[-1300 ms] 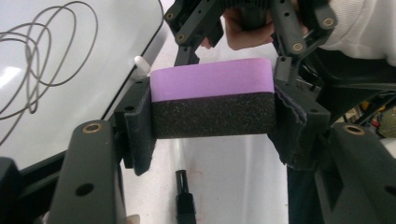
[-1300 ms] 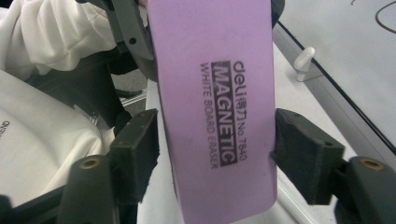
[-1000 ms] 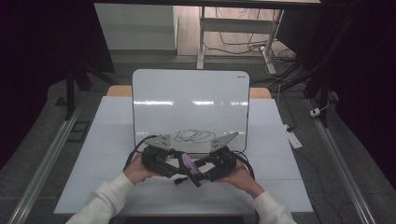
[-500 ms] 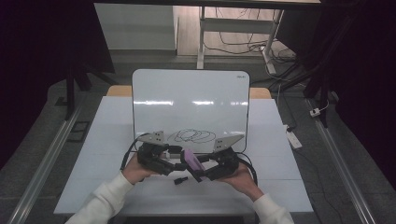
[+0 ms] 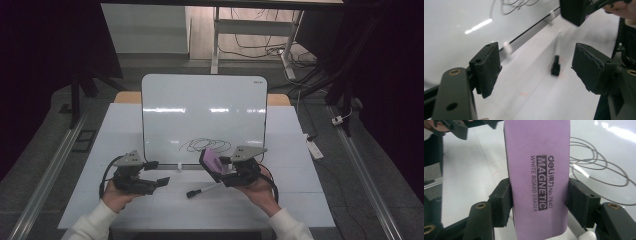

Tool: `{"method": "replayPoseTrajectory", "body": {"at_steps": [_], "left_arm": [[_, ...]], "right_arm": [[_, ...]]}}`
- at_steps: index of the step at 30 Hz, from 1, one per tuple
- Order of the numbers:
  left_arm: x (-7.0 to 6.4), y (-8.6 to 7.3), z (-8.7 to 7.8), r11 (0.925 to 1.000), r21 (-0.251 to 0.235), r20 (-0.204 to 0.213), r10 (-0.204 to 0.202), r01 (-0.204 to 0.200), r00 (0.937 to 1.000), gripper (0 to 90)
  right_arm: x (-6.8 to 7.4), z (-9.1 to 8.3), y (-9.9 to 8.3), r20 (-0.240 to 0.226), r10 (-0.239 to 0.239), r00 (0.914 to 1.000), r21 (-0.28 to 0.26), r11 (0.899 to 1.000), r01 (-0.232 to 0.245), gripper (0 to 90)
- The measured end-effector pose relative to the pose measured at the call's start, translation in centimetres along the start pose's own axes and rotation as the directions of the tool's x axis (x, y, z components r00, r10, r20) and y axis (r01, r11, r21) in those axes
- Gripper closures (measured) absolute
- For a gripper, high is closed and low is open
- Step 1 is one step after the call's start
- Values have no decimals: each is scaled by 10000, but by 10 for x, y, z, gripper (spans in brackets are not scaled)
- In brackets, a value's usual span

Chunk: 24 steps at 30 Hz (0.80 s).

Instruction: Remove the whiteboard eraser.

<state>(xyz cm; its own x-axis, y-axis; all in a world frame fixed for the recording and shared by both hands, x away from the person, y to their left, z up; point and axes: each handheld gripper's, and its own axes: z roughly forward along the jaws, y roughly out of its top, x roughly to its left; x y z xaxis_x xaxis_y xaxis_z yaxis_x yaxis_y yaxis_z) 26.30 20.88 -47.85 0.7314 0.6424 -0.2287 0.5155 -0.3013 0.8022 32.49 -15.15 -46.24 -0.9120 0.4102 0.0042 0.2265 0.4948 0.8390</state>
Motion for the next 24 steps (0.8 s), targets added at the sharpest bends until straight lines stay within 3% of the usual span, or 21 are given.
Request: {"method": "replayPoseTrajectory", "body": {"at_steps": [7,17,24], "left_arm": [[7,-16,-15,9995,-185,-441,-258,250,9987,235],[18,-39,-31,9955,-269,-792,-926,907,9926,222],[20,-47,-35,9932,-311,-1045,-1148,1121,9879,220]], "right_arm": [[-2,-4,0,555,-40,9985,-218,9997,52,396],[-3,-9,0,1187,-135,9928,-409,9990,184,395],[0,-15,0,1999,-336,9792,-401,9983,424,395]]}}
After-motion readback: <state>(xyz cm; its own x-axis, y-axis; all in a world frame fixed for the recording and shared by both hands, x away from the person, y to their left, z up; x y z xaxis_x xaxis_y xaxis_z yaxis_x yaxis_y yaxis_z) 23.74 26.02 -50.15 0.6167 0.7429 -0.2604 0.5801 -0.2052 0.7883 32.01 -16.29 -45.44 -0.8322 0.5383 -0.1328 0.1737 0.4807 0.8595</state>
